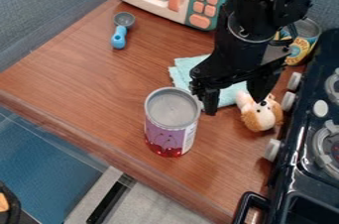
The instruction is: Move the can to the lower left side of the table
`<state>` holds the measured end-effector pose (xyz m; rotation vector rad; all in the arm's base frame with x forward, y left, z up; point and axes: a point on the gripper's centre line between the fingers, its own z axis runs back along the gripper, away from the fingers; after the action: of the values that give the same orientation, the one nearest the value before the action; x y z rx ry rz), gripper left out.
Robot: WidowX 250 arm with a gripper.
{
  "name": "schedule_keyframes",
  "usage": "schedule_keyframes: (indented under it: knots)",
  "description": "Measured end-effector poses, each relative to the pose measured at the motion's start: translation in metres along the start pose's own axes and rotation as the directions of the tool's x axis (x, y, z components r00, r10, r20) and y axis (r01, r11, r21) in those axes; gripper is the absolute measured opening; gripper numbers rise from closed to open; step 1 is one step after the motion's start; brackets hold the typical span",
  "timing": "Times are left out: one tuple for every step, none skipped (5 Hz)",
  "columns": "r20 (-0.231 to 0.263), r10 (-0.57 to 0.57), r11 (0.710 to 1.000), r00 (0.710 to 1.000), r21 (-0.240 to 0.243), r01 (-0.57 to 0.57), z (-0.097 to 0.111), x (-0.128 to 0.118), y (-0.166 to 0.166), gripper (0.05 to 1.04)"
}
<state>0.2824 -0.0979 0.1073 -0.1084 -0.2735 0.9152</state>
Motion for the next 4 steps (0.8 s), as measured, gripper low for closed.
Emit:
schedule_keyframes:
  knots:
    - [-0.075, 0.098, 0.995, 0.992, -0.006, -0.099, 0.0, -0.014, -0.003, 0.999]
    - [-0.089, 0.126, 0.991, 0.988, 0.054, -0.122, -0.015, -0.029, 0.003, 0.999]
    - [-0.1, 0.152, 0.986, 0.983, 0.079, -0.144, -0.022, -0.035, 0.013, 0.999]
    - [-0.095, 0.188, 0.978, 0.978, 0.108, -0.178, -0.029, -0.031, 0.026, 0.999]
